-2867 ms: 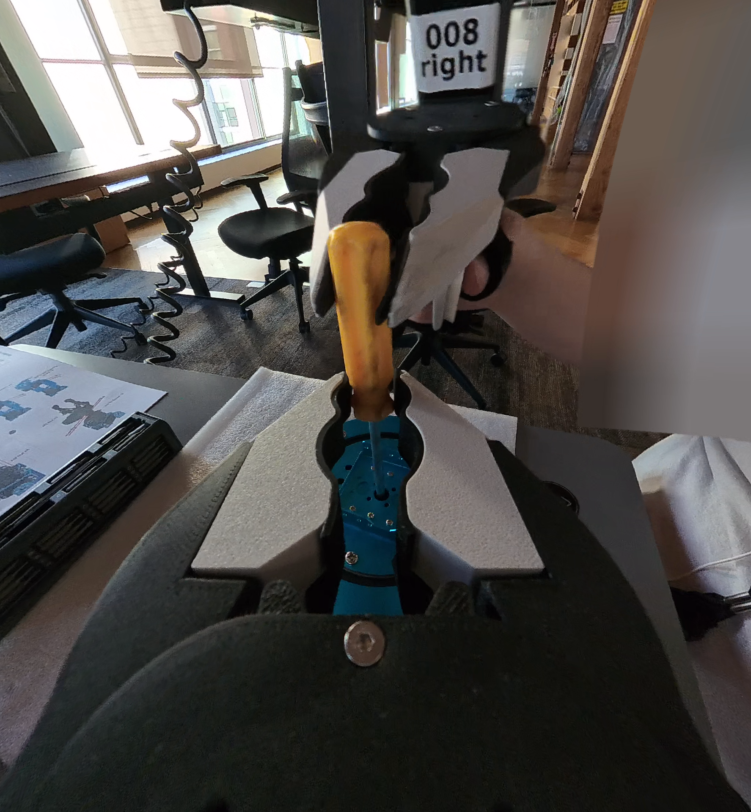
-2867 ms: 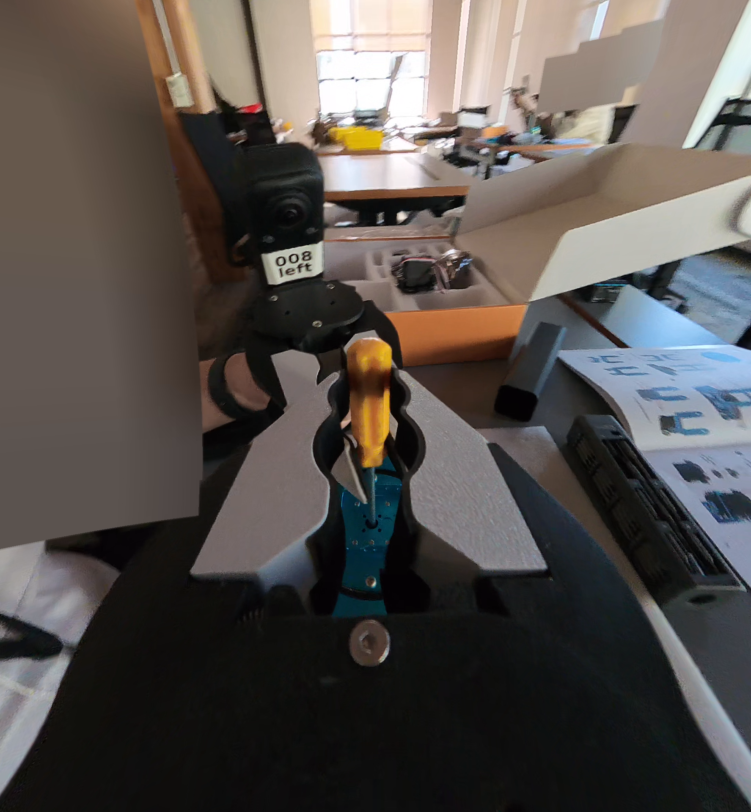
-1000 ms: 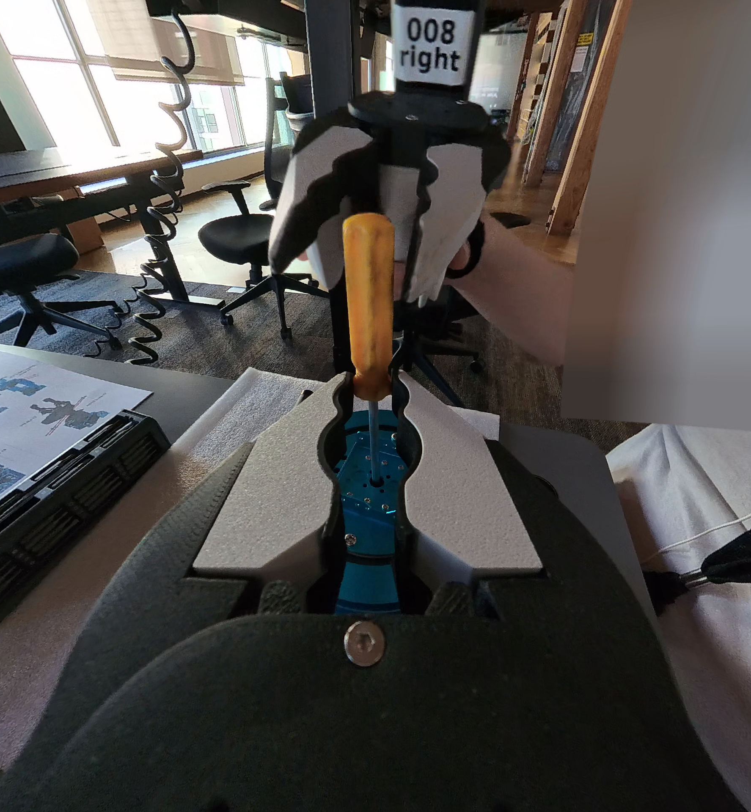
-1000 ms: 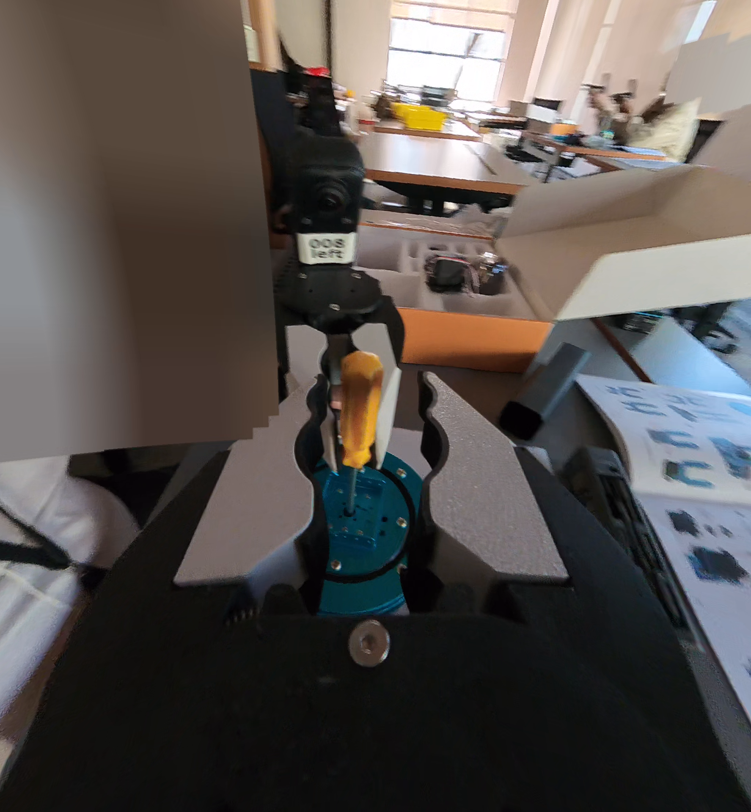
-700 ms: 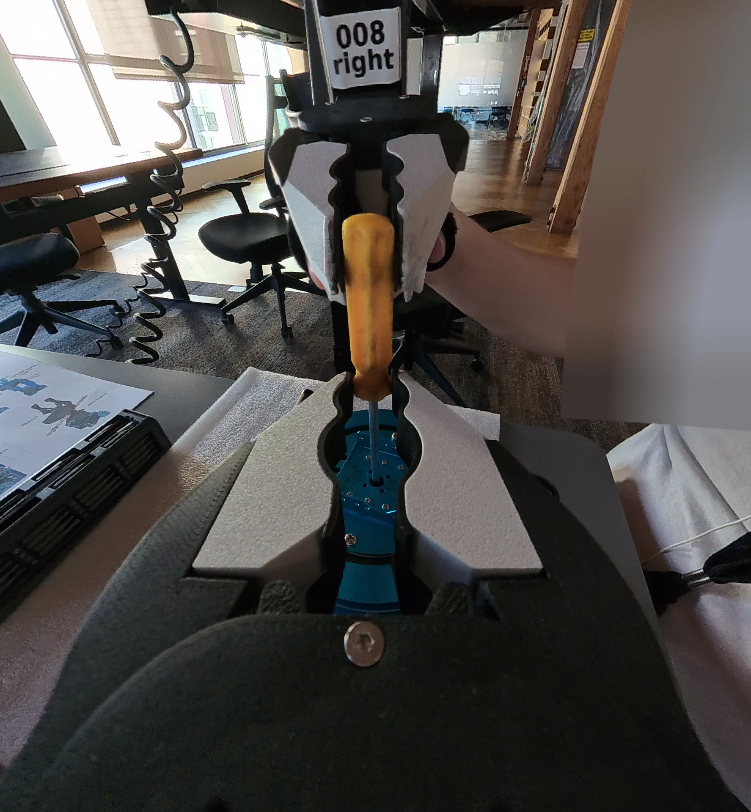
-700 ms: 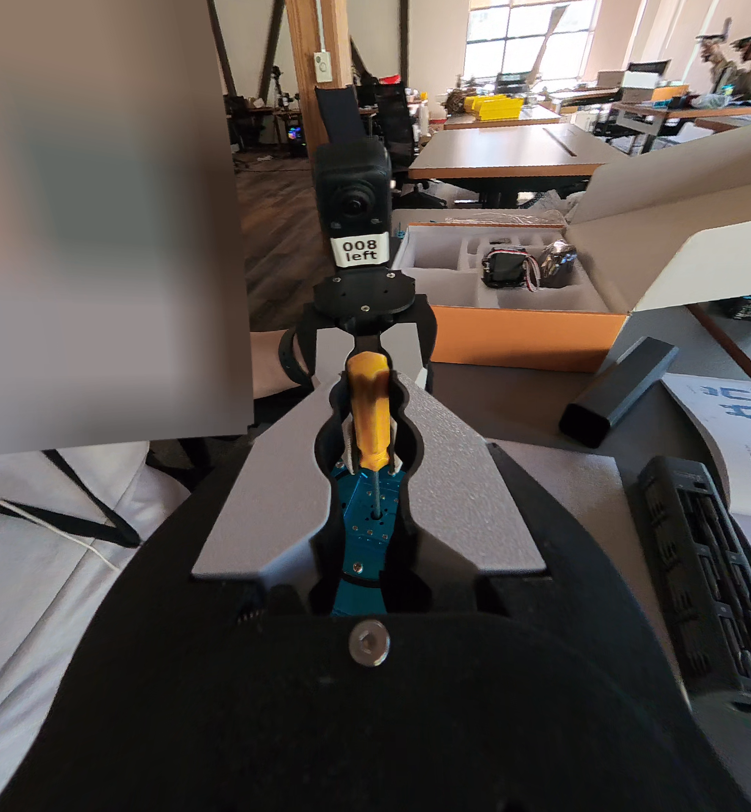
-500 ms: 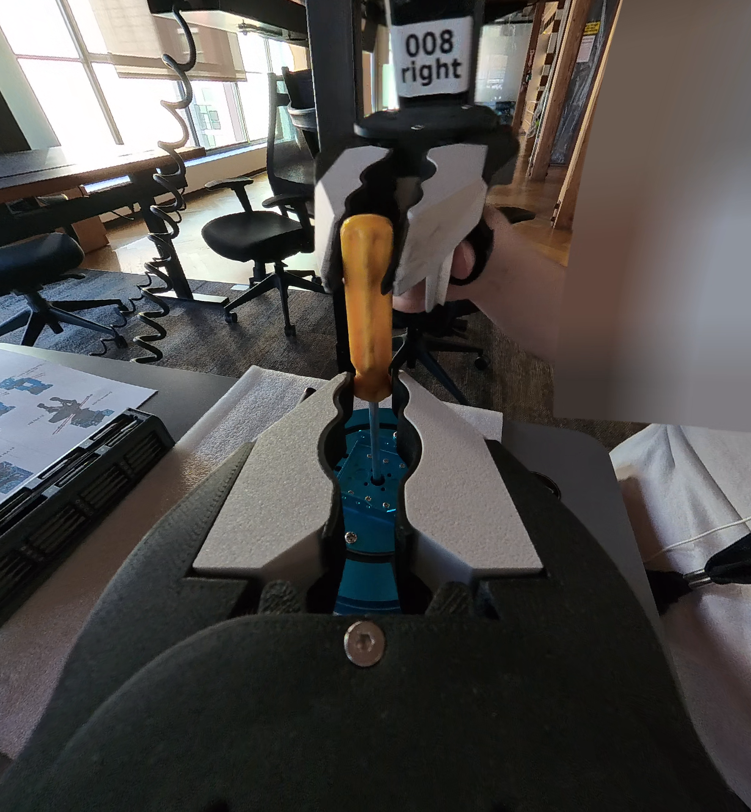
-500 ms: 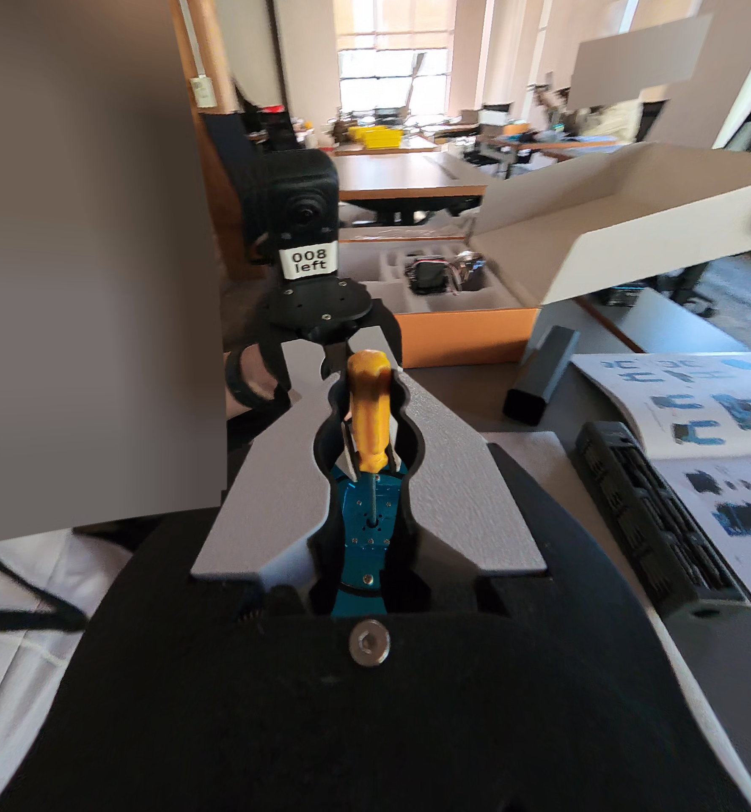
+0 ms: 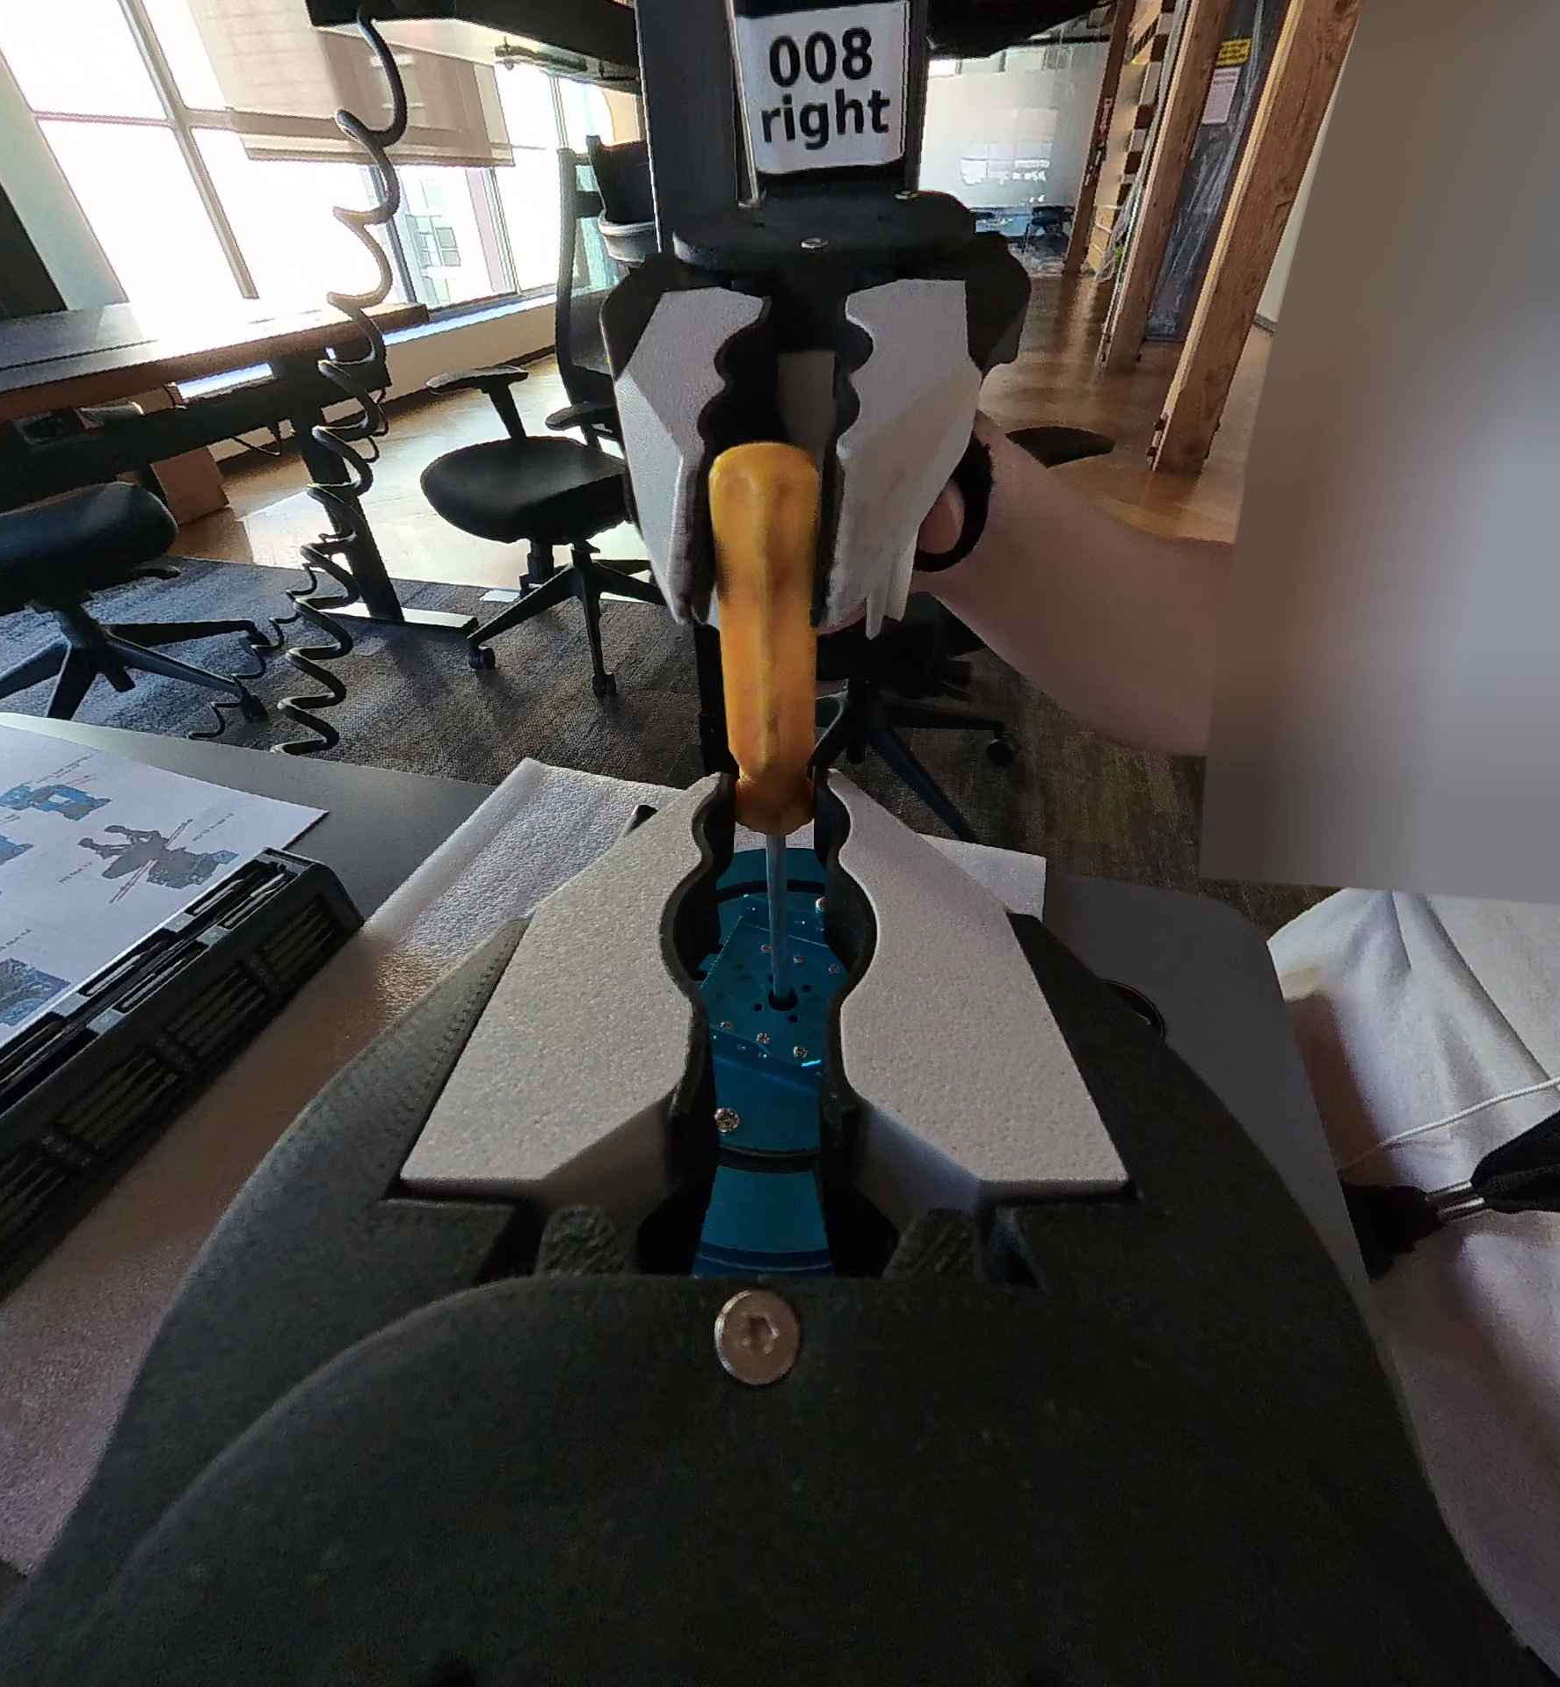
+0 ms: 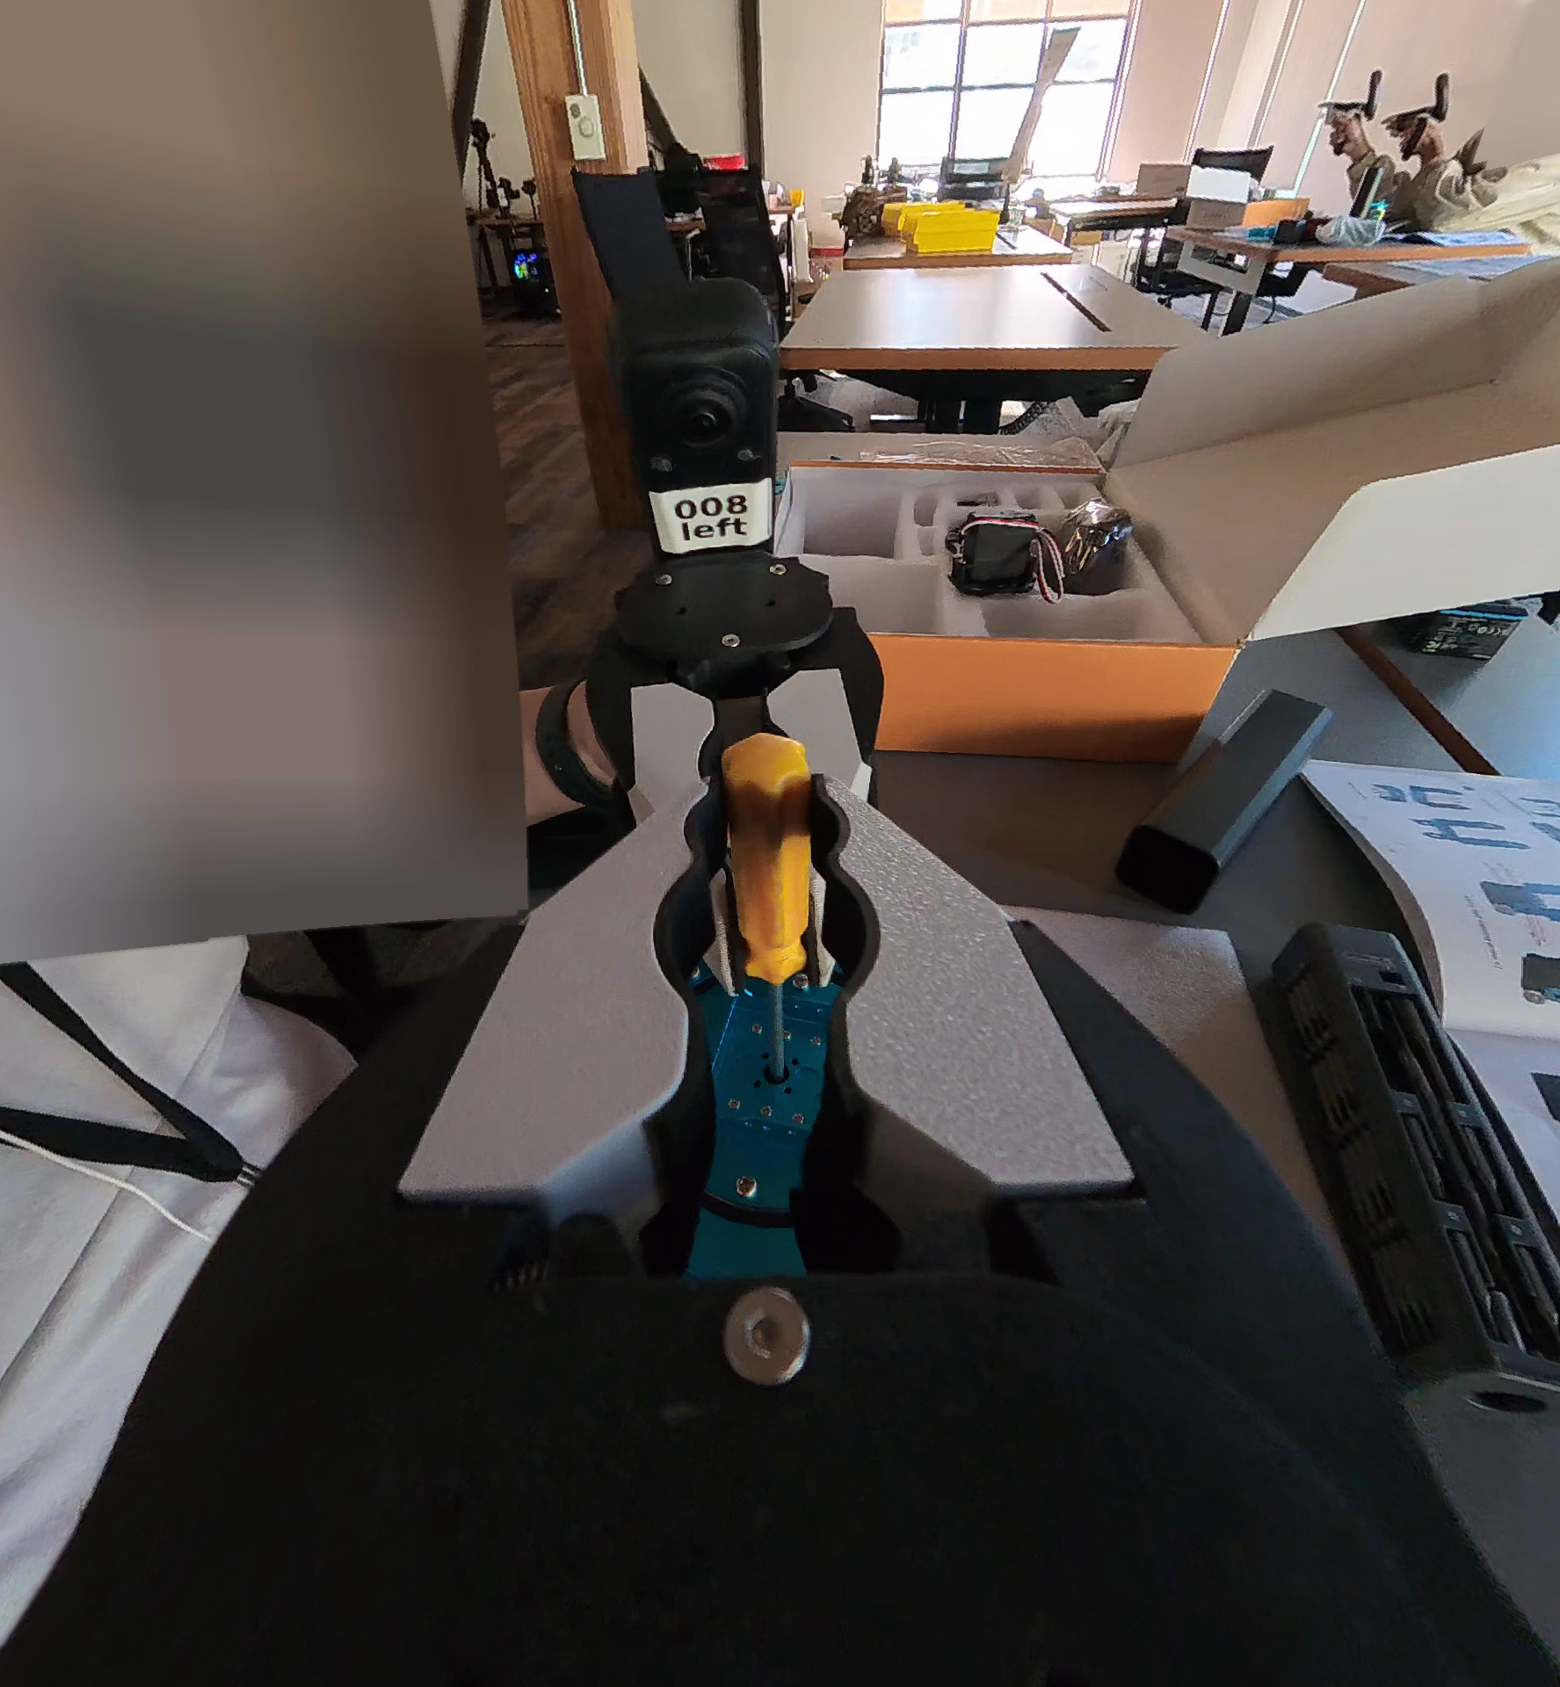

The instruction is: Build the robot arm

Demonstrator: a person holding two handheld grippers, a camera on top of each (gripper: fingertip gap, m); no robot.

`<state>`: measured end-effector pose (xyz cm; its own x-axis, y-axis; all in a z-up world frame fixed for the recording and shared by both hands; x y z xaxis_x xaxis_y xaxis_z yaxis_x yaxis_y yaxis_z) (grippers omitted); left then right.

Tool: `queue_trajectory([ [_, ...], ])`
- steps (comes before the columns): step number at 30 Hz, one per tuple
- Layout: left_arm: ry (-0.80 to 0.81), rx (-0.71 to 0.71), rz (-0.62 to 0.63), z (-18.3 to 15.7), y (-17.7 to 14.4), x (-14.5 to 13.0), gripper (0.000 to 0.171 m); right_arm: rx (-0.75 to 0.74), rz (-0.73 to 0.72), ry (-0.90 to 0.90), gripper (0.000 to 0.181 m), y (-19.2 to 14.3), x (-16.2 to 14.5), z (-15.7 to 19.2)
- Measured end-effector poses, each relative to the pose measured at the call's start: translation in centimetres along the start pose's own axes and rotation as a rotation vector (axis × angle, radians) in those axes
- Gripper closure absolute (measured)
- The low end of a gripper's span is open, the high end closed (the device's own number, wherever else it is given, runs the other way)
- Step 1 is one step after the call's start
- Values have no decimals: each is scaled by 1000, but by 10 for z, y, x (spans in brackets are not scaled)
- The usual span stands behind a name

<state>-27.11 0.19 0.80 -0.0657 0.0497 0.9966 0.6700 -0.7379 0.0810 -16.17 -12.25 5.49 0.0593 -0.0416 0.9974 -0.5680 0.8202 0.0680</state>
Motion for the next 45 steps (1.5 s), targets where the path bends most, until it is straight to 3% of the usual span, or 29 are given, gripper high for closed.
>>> queue_trajectory([
  [7,-4,0,0,0,0,0,156,-25,-16,9,165,-1,-3,1],
  [15,2,-2,3,0,0,0,156,-280,-67,-64,163,1,-8,24],
  [18,-3,-4,2,0,0,0,156,-229,-61,-68,163,-1,-8,21],
  [21,2,-5,4,-1,0,0,156,-171,-23,-58,150,-3,-7,14],
  [27,-5,-3,3,0,-1,0,157,-85,14,-35,164,-2,-6,8],
  [33,-5,3,4,1,0,-1,156,-156,16,-16,164,-2,-7,12],
  [40,3,2,6,0,0,0,156,-435,4,-27,163,5,-9,36],
  [42,2,2,7,0,0,0,156,-431,-6,-51,163,4,-10,36],
  [45,-3,-1,5,0,0,-1,157,-285,12,-56,162,1,-7,26],
])
Point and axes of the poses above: each gripper's, where its closed fingertips meet, y out along the fingers, x out of its top, z = x × y across the jaws, the point moved 10 cm from there along -y, back along the fingers, and after that the axes turned 14 degrees about -z, right-handed, at the moved point
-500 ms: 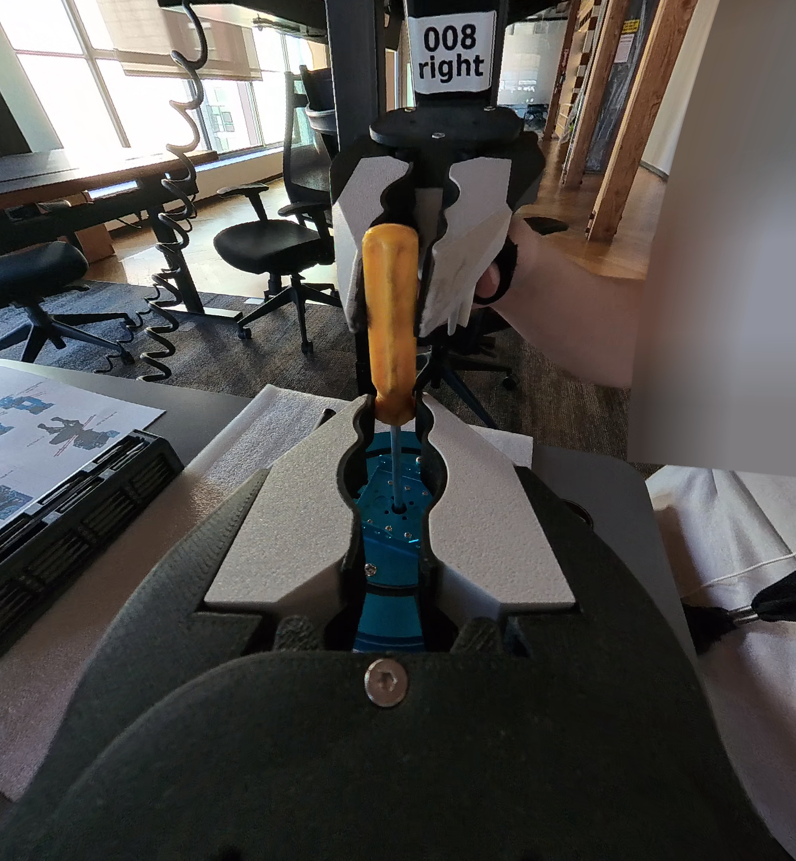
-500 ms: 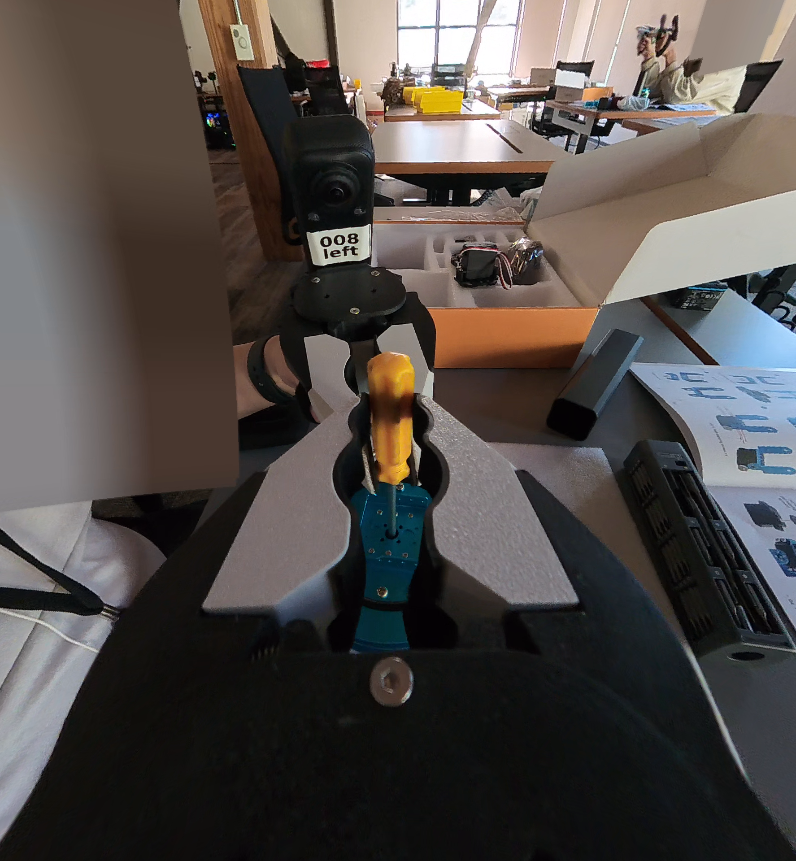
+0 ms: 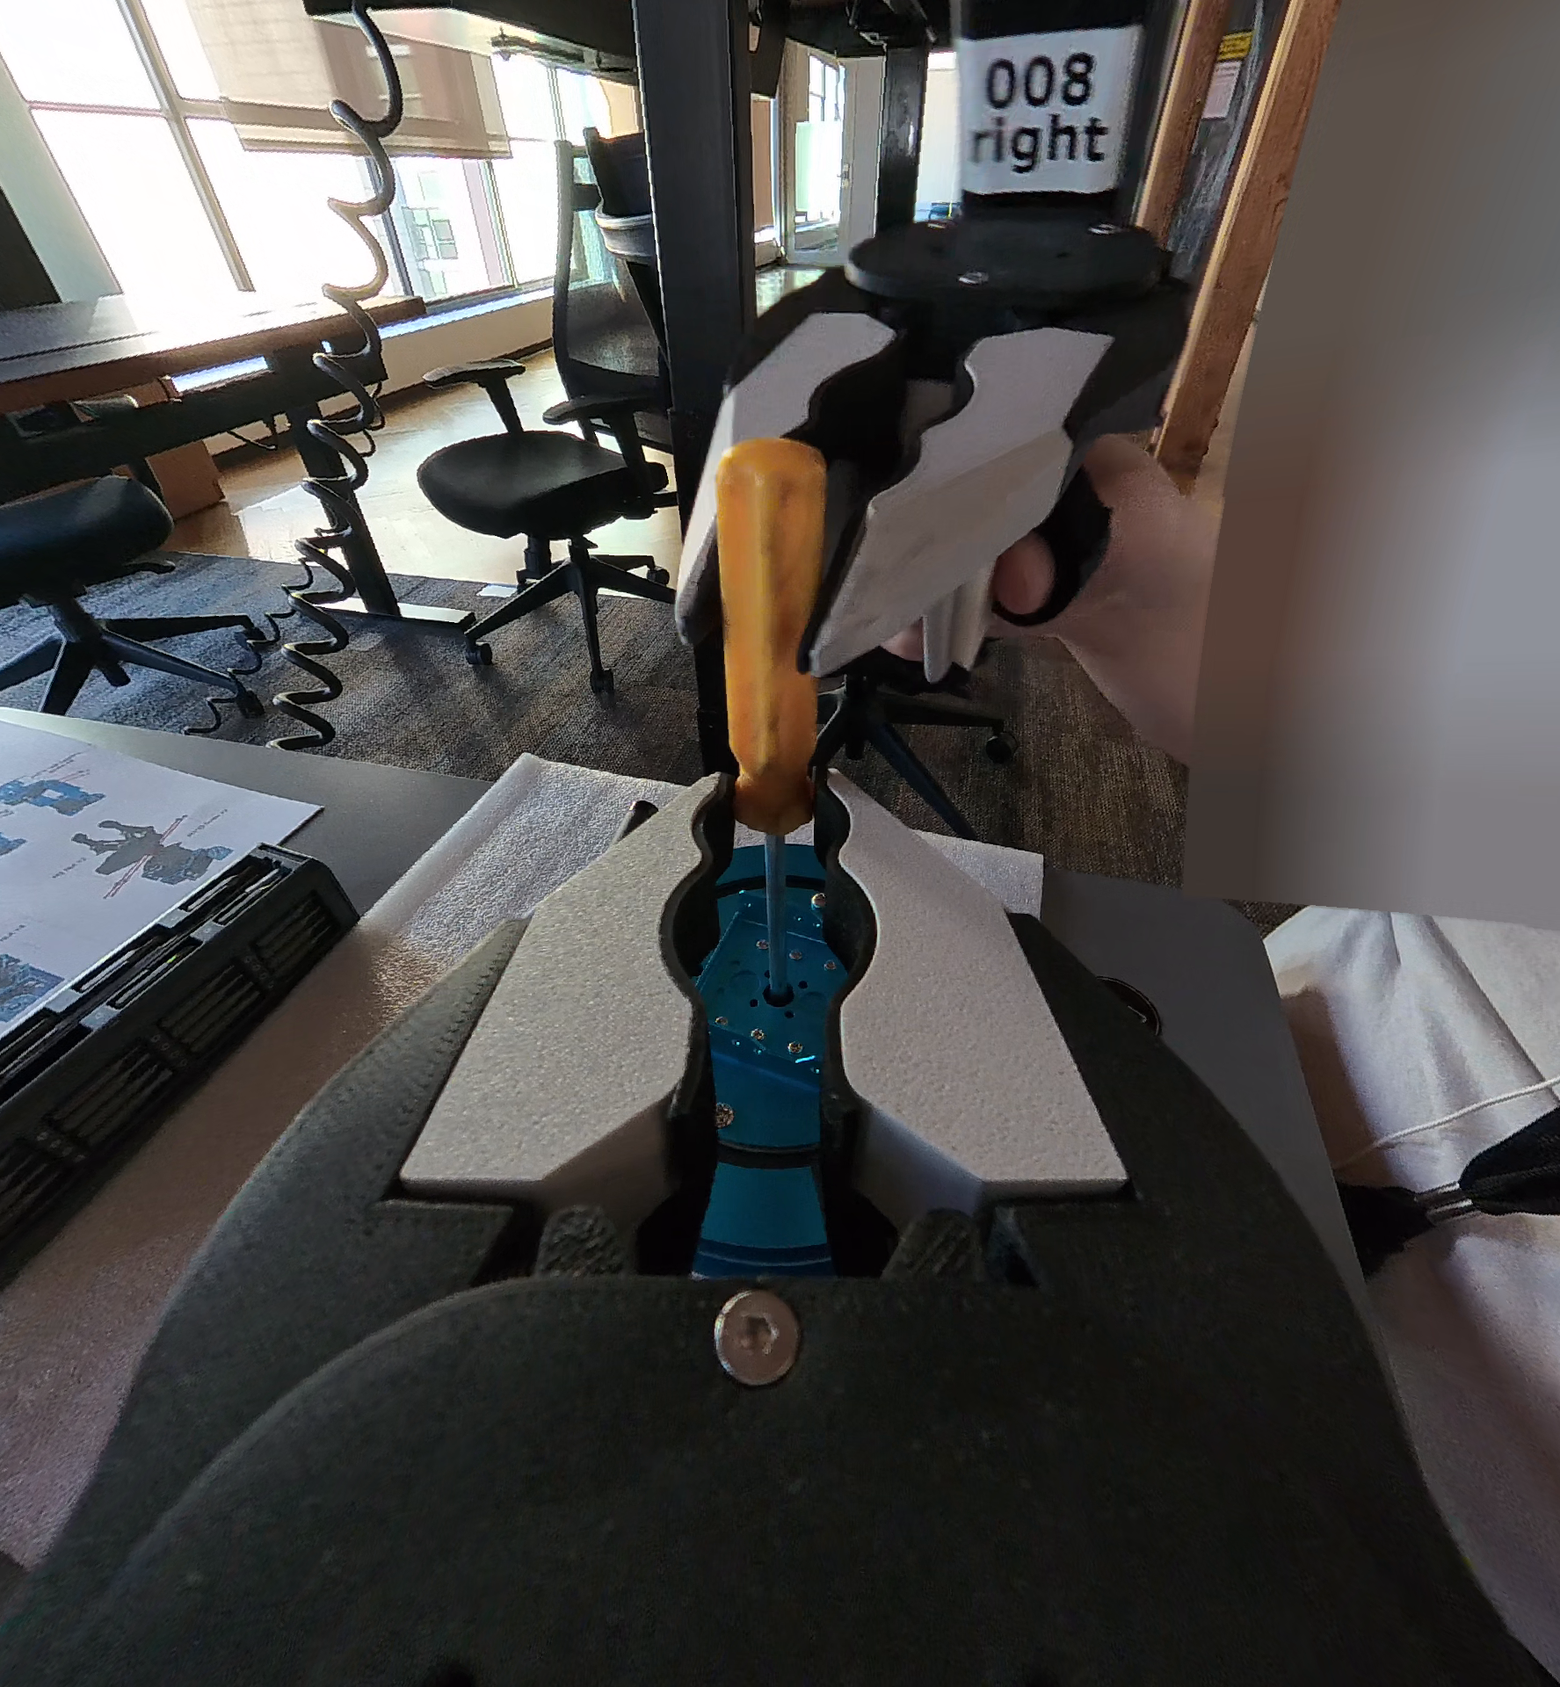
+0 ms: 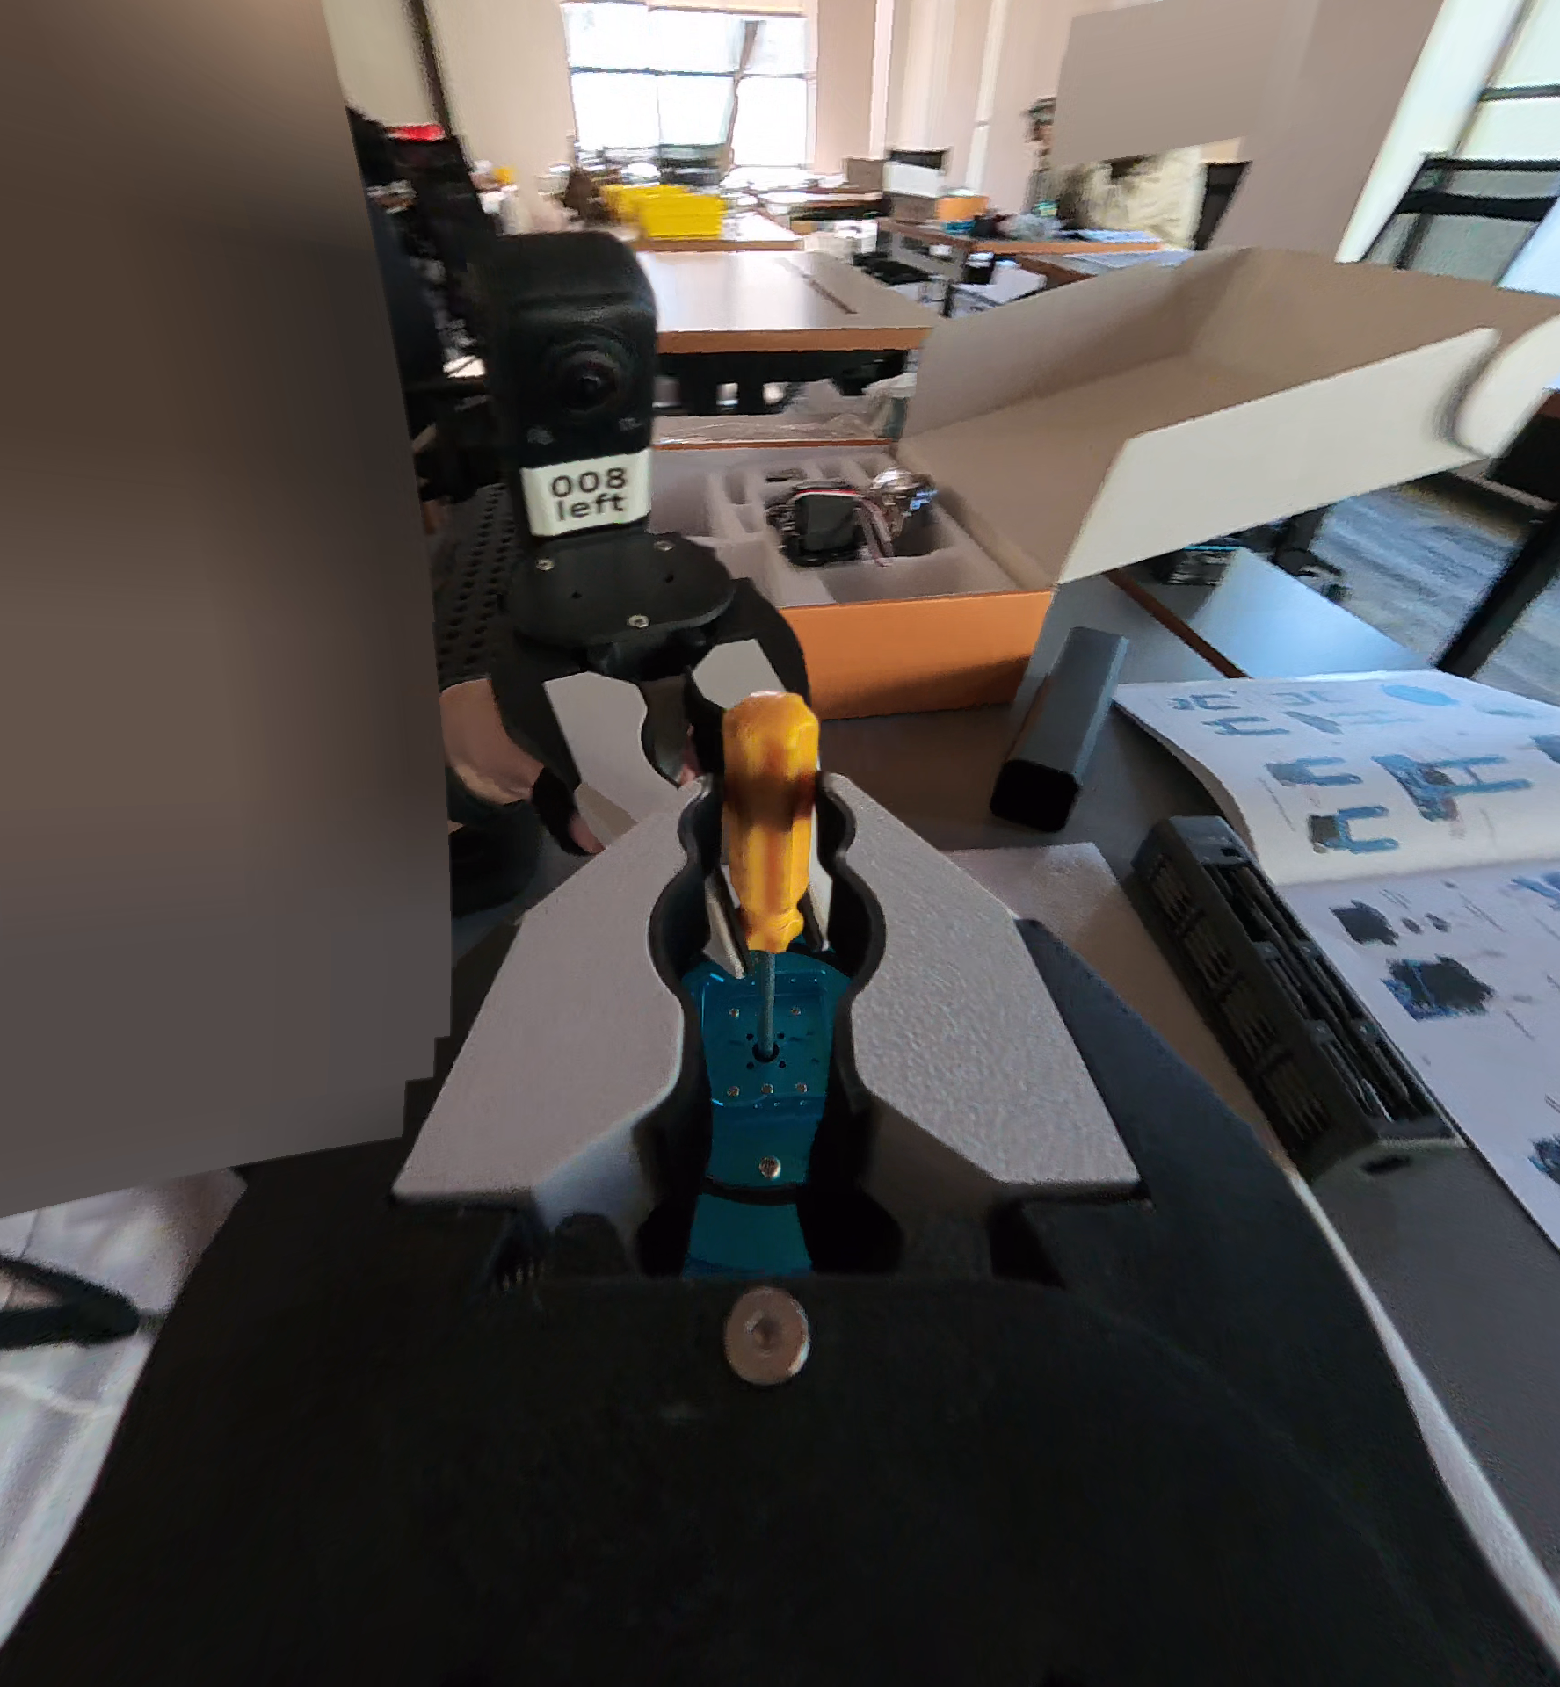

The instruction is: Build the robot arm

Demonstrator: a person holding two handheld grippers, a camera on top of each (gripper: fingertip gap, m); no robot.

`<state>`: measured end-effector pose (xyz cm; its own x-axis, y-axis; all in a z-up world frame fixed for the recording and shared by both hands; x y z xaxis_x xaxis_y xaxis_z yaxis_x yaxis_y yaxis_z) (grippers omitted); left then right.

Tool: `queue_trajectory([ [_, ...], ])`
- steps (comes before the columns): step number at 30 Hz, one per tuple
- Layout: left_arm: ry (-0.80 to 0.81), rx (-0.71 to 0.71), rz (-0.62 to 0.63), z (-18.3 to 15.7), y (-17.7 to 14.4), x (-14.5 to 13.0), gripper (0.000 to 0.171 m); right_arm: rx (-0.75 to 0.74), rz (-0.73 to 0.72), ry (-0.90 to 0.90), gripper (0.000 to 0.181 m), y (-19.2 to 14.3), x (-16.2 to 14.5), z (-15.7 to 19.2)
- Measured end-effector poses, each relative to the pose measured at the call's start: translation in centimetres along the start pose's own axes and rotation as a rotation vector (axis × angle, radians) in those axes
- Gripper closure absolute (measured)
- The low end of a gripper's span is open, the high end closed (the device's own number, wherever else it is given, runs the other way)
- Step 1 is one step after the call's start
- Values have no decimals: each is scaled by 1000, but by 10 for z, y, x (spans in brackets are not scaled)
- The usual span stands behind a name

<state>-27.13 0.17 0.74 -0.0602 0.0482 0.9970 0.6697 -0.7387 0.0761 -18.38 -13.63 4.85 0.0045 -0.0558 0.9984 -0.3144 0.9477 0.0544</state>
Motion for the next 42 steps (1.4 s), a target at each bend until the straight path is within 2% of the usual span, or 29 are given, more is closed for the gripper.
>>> queue_trajectory([
  [2,-4,-2,-1,0,0,0,156,101,12,18,158,1,1,-10],
  [5,1,3,3,0,1,0,157,175,32,9,164,2,2,-16],
  [7,1,7,4,0,1,0,157,141,41,5,164,2,3,-14],
  [13,2,9,3,1,0,-1,156,-116,-37,59,163,1,-4,6],
  [15,1,8,2,1,0,-1,156,-136,-45,16,163,1,-4,8],
  [19,0,7,3,0,1,-1,157,24,-25,14,157,0,-1,-6],
  [21,2,10,5,1,1,-1,156,104,-11,62,164,0,0,-13],
  [24,13,36,13,2,2,-1,157,18,-6,72,164,2,-1,-11],
  [26,9,25,9,2,1,-1,156,-102,-12,16,163,2,-1,3],
  [29,-19,-3,0,2,0,-3,156,-234,-85,0,163,3,-7,18],
  [34,-46,-18,20,2,-2,-6,152,-207,-116,14,164,0,-8,11],
  [36,-58,-40,13,1,-3,-4,144,-169,-113,-16,164,-1,-1,8],
  [38,-34,-24,-14,1,-9,2,140,-153,-170,-25,164,-7,17,5],
  [42,-65,-16,-138,0,-21,27,140,-78,-203,-26,164,-13,59,-4],
])
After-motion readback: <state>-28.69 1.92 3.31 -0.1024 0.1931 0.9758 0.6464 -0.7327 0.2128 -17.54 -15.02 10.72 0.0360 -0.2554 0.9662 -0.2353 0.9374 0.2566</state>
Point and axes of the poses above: each gripper's, where its closed fingertips meet, y out along the fingers, x out of its top, z = x × y across the jaws, the point moved 10 cm from there along -y, back along the fingers, and after that the axes turned 14 degrees about -z, right-handed, at the moved point
